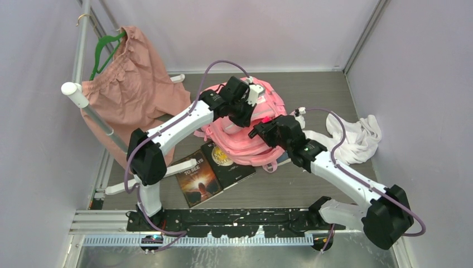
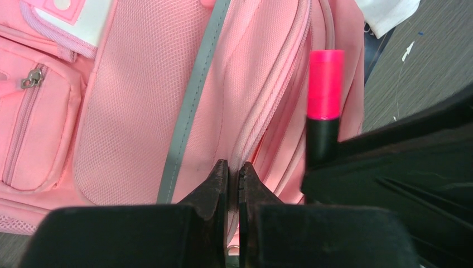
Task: Pack the student bag
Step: Place the stationery in the student bag.
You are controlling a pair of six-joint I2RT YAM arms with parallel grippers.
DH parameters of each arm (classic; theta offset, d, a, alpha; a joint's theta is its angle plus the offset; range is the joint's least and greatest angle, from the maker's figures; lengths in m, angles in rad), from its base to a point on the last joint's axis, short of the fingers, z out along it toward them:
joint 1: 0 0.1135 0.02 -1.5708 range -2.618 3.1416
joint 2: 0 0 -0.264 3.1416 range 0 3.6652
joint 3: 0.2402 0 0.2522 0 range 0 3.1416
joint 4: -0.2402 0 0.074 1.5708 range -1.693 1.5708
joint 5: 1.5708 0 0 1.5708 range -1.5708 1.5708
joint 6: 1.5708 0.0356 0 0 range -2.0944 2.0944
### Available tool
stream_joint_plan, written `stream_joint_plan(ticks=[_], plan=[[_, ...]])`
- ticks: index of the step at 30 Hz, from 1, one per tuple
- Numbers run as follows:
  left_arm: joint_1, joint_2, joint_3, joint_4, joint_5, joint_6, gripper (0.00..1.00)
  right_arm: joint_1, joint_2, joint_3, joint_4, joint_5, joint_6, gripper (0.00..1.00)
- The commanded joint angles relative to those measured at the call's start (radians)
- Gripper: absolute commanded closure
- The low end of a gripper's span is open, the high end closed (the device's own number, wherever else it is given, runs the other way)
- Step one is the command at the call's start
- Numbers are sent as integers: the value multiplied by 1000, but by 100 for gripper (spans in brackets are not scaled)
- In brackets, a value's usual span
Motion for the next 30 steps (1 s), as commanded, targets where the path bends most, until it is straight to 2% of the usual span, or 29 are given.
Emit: stream_joint_plan(ticks=[1,12,13,15,16,17,24,28,29,30], plan=[[-10,-119,-22,36,74,-57,100,5,58,2,95,38,18,99],[-6,-135,-51,60,126,-97,100,4,298,88,198,87,-22,98],[-6,-132,-48,56,130,-99,100,5,312,84,220,96,-17,90],[-6,-131,-51,53,133,-103,100,1,327,63,282,93,3,54],[-5,-131,-54,52,131,-103,100,1,328,55,303,83,6,44],[-4,-132,-59,52,129,-103,100,0,324,52,310,76,2,40],[-3,-111,-75,65,97,-107,100,4,176,-56,208,76,14,40],[0,-83,-65,62,89,-121,100,10,32,-168,133,78,23,46],[0,-75,-56,53,91,-124,96,9,-13,-186,86,83,13,50],[1,-65,-39,35,85,-133,68,9,-56,-203,36,93,-1,53]])
